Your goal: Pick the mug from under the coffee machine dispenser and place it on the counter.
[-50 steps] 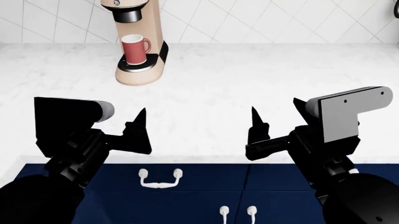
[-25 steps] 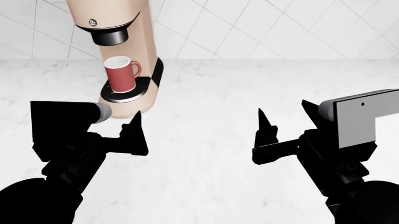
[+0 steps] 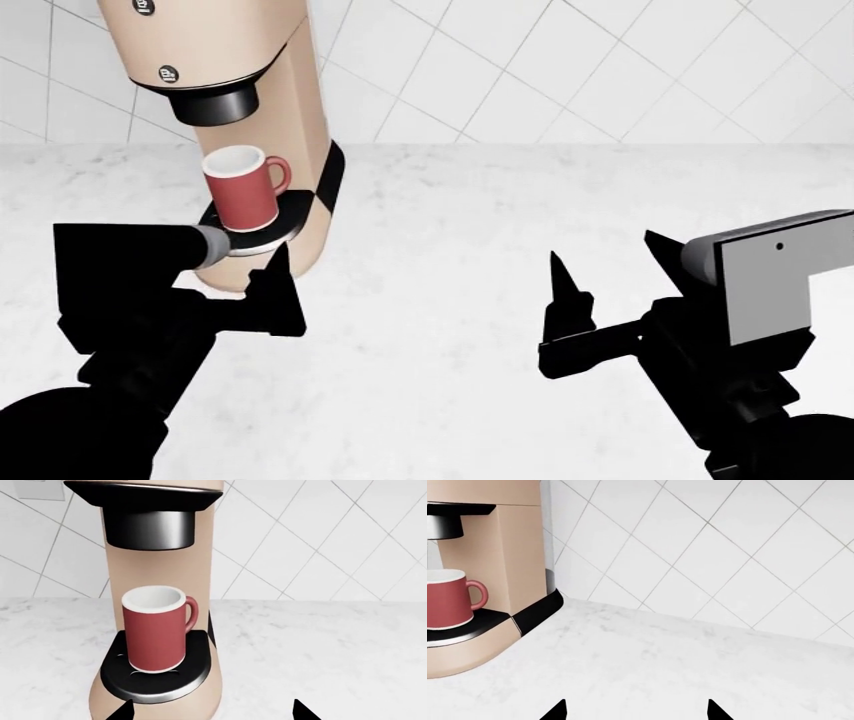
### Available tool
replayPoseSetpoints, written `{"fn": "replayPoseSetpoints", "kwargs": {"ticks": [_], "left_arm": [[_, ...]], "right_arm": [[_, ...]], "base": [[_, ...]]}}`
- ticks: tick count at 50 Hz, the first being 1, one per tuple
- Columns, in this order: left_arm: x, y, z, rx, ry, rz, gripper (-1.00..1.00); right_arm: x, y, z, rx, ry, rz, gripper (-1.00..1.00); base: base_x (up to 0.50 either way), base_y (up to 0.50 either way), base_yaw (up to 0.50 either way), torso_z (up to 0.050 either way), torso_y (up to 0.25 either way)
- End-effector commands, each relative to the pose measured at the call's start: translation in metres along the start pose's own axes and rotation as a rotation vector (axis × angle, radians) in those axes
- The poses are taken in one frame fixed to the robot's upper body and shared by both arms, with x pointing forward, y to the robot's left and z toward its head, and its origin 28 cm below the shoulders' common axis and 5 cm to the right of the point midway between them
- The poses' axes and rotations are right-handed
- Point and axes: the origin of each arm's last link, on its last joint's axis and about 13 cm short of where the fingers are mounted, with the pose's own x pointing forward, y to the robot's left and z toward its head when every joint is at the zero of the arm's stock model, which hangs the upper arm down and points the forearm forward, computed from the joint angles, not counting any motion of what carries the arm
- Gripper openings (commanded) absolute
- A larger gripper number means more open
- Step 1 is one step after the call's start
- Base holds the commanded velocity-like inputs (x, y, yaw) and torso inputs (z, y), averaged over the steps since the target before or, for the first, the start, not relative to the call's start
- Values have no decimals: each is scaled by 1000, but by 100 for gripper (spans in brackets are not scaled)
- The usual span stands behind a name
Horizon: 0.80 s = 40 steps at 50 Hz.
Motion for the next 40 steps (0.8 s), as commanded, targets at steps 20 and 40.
{"fn": "replayPoseSetpoints", "kwargs": {"ticks": [20,40], "left_arm": [[56,14,5,2,21,113,100],[95,10,16,18,2,201,100]], "right_arm": [[-3,-3,-11,41,11,5,100],[0,0,-9,54,-6,30,100]], "base": [[0,0,0,41,22],[0,0,0,41,22]]}}
